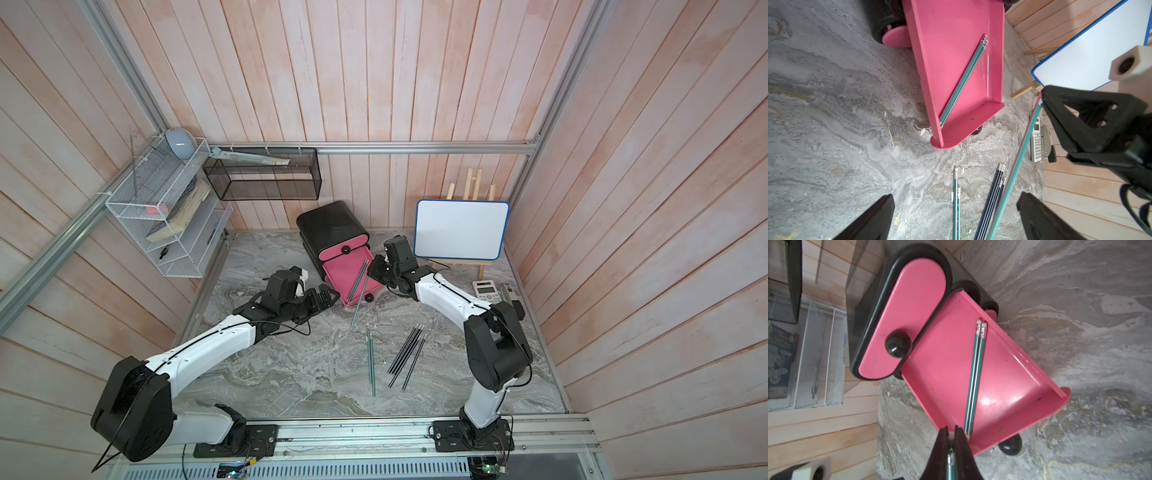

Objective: Please place the pencils in the drawer according to their color
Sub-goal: Place the pencil in the drawer.

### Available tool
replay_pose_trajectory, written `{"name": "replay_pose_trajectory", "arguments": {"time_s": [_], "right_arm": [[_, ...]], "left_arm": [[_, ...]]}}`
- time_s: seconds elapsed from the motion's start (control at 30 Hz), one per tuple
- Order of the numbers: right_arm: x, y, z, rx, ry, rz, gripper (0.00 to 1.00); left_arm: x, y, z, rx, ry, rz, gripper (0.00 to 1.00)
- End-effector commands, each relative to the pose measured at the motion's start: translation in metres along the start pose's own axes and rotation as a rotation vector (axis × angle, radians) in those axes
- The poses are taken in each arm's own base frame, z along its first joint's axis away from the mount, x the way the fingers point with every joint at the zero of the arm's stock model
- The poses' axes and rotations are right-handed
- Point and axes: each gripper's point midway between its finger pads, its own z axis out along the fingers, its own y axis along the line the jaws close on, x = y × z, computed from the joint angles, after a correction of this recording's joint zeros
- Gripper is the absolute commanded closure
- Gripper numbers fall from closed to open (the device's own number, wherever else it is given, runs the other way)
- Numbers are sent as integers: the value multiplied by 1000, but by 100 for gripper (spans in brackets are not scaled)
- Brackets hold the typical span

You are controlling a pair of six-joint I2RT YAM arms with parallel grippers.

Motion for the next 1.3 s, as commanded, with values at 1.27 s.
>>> {"name": "replay_pose_trajectory", "arguments": {"time_s": [1.27], "right_arm": [[-42, 2, 74, 71, -180, -57, 85]], "left_arm": [[-21, -21, -3, 38, -25, -27, 1]]}}
